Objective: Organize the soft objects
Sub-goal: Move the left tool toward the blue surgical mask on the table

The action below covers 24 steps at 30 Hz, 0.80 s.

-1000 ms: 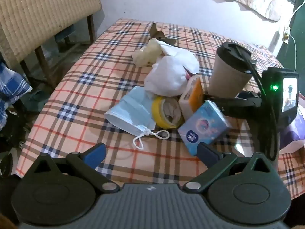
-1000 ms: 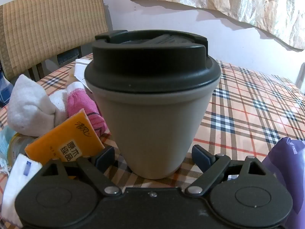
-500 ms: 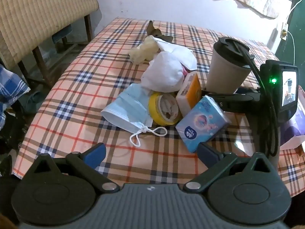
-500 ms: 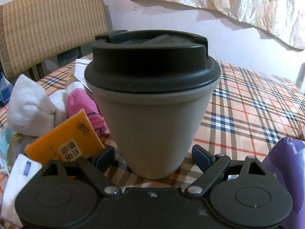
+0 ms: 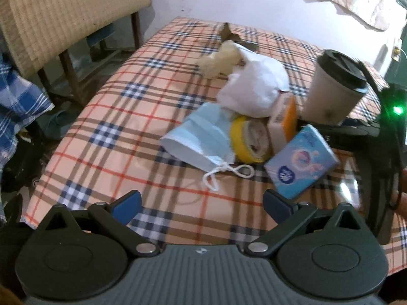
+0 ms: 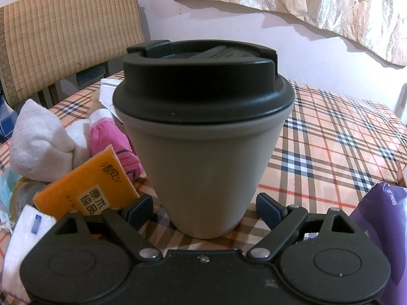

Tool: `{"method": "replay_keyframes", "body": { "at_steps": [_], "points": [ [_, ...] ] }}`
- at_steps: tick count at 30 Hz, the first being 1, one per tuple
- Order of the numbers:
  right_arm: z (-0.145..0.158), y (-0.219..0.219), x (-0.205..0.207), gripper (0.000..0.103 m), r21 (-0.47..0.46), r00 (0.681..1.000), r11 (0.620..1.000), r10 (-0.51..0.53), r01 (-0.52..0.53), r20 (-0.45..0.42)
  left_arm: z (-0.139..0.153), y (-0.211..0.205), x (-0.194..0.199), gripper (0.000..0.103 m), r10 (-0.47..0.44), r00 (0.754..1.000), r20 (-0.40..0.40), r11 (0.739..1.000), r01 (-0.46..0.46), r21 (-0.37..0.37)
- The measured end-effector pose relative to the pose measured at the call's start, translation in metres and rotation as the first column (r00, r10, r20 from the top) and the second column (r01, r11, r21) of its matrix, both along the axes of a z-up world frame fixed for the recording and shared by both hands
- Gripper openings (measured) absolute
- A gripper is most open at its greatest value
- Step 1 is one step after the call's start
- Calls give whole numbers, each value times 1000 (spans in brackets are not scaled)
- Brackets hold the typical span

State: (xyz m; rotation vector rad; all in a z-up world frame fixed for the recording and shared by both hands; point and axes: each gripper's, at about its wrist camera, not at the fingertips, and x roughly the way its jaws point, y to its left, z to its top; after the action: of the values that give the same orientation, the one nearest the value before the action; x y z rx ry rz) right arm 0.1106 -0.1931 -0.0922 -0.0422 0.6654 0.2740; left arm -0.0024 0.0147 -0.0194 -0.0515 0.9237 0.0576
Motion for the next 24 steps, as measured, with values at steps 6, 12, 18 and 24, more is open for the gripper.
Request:
{"method": "replay_keyframes", "body": {
  "at_steps": [6, 12, 18, 24],
  "points": [
    [0, 0, 0, 102, 0, 1000, 1000, 1, -1, -1, -2, 15, 0, 103, 38, 999, 1, 999, -38, -14],
    [26, -1, -21, 101, -96, 999, 994, -43, 44, 13, -6, 25, 0, 103, 61, 998, -4, 998, -61, -29],
    [62, -9, -75, 101, -126, 992, 992, -17, 33, 121, -10, 28, 6, 103, 63, 998, -7, 998, -63, -23],
    [87, -10, -115, 101, 19, 990, 997, 67, -70, 123, -8, 23, 10, 103, 45, 999, 9, 999, -45, -8]
  ]
}}
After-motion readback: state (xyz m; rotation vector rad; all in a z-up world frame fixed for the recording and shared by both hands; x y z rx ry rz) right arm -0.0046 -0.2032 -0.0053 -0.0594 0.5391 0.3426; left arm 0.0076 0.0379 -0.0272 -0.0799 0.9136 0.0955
